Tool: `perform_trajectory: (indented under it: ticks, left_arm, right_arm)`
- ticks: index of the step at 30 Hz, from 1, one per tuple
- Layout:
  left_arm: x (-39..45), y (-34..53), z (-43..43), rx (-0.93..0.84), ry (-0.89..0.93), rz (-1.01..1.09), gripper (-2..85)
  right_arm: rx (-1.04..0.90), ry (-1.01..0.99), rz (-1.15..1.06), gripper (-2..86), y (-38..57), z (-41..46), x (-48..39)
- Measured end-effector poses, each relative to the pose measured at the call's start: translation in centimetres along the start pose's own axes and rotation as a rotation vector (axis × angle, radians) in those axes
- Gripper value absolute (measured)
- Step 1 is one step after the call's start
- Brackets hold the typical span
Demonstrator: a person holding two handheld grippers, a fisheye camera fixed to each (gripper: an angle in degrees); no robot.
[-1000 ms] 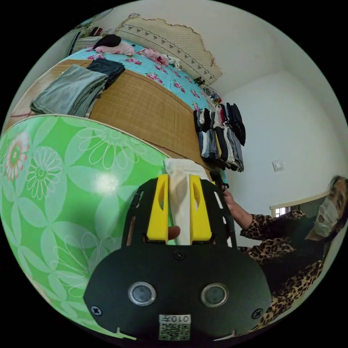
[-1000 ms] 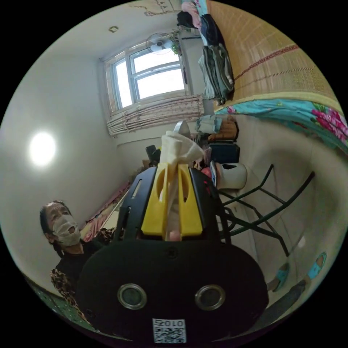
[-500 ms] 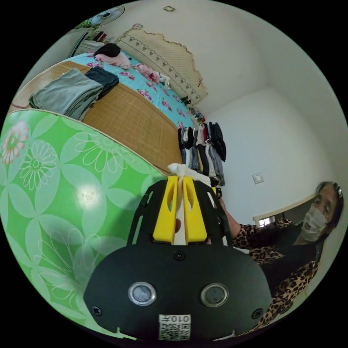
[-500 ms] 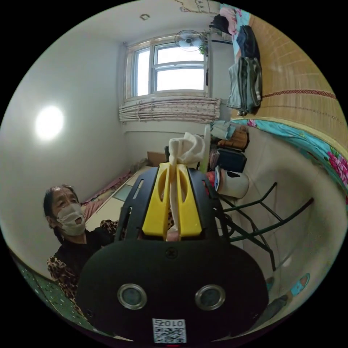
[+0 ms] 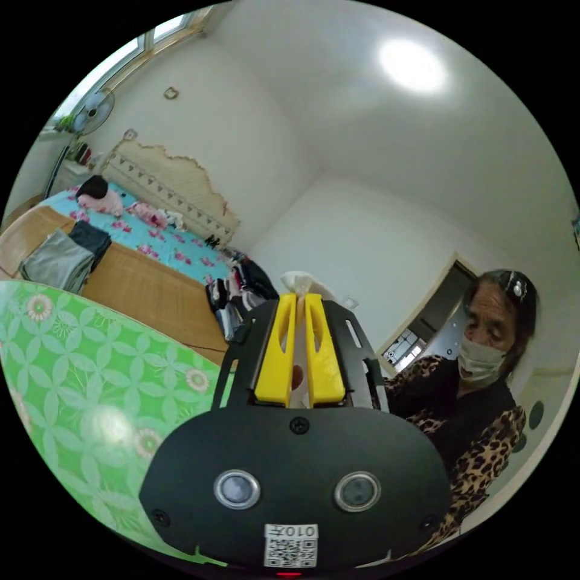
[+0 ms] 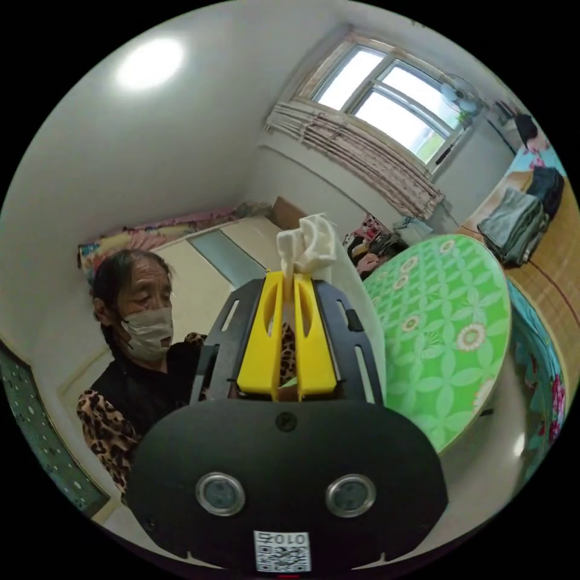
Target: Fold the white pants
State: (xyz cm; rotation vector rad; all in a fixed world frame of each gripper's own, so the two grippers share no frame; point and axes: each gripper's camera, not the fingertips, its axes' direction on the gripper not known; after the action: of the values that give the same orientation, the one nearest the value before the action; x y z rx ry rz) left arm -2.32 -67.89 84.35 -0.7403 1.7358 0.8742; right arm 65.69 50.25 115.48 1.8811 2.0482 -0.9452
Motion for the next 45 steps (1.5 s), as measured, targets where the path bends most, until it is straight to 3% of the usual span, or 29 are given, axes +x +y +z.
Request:
perform_trajectory:
  ticks: [4,11,20,26,30,32,37,39,45]
  left_arm:
    - [8.3,6.5,-7.0,0.016,0.006,0.078,0.1]
    - [16.0,21.3,-15.0,-0.027,-0.116,0.085,0.2]
    - [9.0,40.1,-19.9,-0.001,-0.130,-0.209,0.4]
    - [6.7,43.4,-21.1,0.007,-0.075,-0.226,1.0]
    - [6.6,43.7,-21.6,-0.138,-0.063,-0.176,1.7]
    - [5.1,45.9,-22.6,-0.219,-0.053,-0.260,2.0]
    - [4.2,49.5,-23.8,-0.261,-0.089,-0.340,1.5]
    - [4.1,50.3,-24.7,-0.228,-0.084,-0.330,0.9]
    - [2.4,54.2,-30.9,0.149,-0.078,-0.425,0.0]
  right_arm:
    - [-0.108,0.061,-0.109,4.8,4.9,7.2,-8.2]
    - [-0.269,0.052,-0.113,4.9,14.3,16.6,-12.0]
    - [-0.623,0.066,0.026,4.9,26.5,29.6,-7.2]
    - [-0.659,0.049,-0.011,5.0,28.3,32.5,-6.8]
    - [-0.822,0.122,-0.095,5.4,30.7,36.4,-7.7]
    - [-0.940,0.174,-0.095,6.0,32.8,38.8,-7.2]
    - [-1.102,0.273,-0.101,7.4,36.7,42.5,-6.3]
    - [-1.132,0.283,-0.116,7.2,37.1,42.5,-6.3]
    - [-1.153,0.256,-0.106,5.0,37.7,42.3,-6.4]
